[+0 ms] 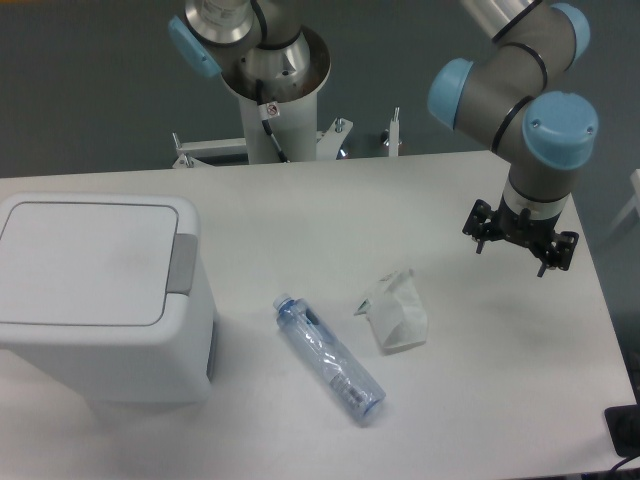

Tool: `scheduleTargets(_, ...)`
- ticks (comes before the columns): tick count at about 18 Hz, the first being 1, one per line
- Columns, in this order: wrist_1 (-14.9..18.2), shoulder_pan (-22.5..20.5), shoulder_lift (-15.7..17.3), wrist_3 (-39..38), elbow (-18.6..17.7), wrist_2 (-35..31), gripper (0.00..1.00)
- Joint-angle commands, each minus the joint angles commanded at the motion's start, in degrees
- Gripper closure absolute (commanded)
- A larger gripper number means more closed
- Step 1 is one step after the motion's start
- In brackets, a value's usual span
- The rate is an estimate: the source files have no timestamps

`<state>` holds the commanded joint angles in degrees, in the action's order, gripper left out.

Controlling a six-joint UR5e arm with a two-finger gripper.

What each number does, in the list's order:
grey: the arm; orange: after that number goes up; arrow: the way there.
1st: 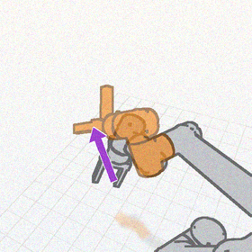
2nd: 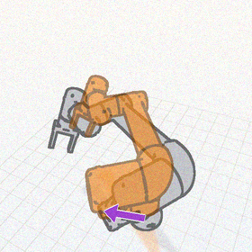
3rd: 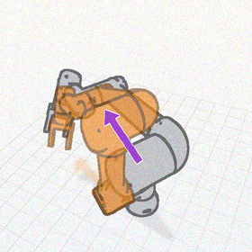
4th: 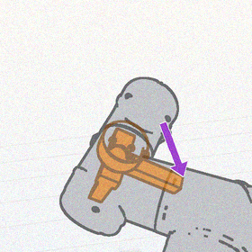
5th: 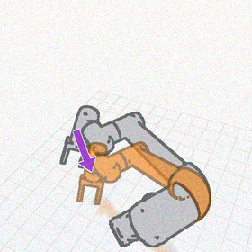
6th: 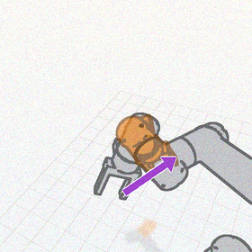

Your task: Open the trash can

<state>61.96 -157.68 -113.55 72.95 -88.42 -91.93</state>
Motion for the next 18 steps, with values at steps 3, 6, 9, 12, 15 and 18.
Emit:
scheduleTargets(3,0.26,-0.09,0.09,-0.09,0.09,0.18,0.0)
scheduleTargets(6,0.26,0.17,0.44,-4.29,0.0,0.88,0.0)
scheduleTargets(9,0.26,3.07,0.53,-14.83,0.35,0.88,0.0)
scheduleTargets(12,0.35,5.0,0.79,-18.52,0.53,1.76,0.0)
scheduleTargets(15,0.18,6.5,0.44,-28.81,0.79,4.98,0.0)
scheduleTargets(18,0.18,5.98,0.61,-29.35,0.61,15.26,0.0)
